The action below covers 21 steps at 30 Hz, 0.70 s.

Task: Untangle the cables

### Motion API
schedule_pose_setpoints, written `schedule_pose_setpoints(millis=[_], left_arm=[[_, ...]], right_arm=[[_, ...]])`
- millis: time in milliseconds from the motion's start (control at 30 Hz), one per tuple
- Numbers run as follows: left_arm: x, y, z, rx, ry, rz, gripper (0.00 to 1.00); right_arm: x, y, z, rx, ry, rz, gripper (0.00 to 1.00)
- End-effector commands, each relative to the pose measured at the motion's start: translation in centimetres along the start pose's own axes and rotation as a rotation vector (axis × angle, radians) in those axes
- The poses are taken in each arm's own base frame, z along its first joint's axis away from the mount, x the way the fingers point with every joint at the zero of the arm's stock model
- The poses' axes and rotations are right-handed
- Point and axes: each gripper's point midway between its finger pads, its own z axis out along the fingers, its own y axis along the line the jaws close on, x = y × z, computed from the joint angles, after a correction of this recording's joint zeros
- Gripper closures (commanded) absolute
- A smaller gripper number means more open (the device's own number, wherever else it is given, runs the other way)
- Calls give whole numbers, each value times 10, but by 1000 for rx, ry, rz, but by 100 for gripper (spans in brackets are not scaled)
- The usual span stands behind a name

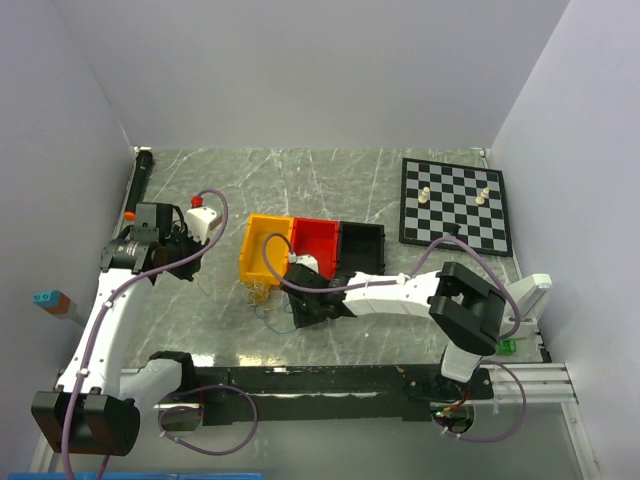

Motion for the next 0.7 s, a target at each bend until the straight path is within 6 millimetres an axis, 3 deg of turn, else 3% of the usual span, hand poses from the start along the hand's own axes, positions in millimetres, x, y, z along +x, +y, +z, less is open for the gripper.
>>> schedule_pose_setpoints(millis=[0, 133, 433, 600, 667], left_arm=[[-4, -1, -6, -7, -24, -9, 99], [-8, -4, -7, 9, -32, -15, 99], [-7, -7, -11, 16, -47, -5, 99], [-2, -11, -8, 36, -37, -4, 99], [-1, -11, -6, 34, -38, -3, 99]], right_arm=[[-1, -8, 2, 137, -31, -45, 66], [8, -13, 5, 213, -15, -76, 69], [4, -11, 11, 238, -25, -88, 71], [7, -14, 11, 238, -21, -77, 83], [5, -14, 6, 236, -33, -76, 100]])
